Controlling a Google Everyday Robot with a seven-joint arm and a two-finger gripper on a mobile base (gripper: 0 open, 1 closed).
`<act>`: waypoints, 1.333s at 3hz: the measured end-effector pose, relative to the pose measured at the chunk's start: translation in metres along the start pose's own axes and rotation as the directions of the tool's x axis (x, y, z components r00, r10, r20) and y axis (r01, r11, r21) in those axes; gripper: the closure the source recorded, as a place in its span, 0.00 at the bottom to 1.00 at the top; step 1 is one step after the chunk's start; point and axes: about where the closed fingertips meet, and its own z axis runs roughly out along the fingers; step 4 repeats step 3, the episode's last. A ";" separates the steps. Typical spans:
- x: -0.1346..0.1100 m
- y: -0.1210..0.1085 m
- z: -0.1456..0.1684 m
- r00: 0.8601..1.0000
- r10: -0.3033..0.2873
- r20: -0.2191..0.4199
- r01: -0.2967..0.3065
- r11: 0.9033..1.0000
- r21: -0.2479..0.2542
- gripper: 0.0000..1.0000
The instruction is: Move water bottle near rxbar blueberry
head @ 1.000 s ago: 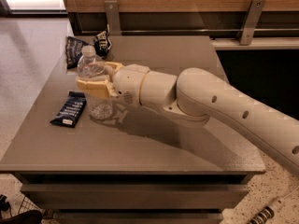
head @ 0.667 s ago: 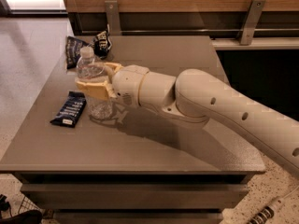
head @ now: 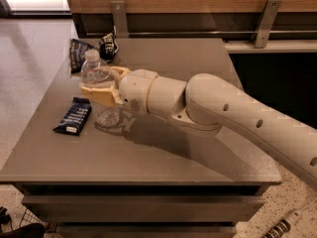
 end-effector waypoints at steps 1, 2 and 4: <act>0.000 0.000 0.000 1.000 0.000 0.000 0.000 1.000 0.000 0.32; -0.001 0.003 0.002 1.000 -0.002 0.000 0.002 1.000 -0.006 0.00; -0.001 0.003 0.002 1.000 -0.002 0.000 0.002 1.000 -0.006 0.00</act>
Offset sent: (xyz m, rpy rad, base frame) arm 0.0000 0.0001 0.0000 0.0000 0.0000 0.0001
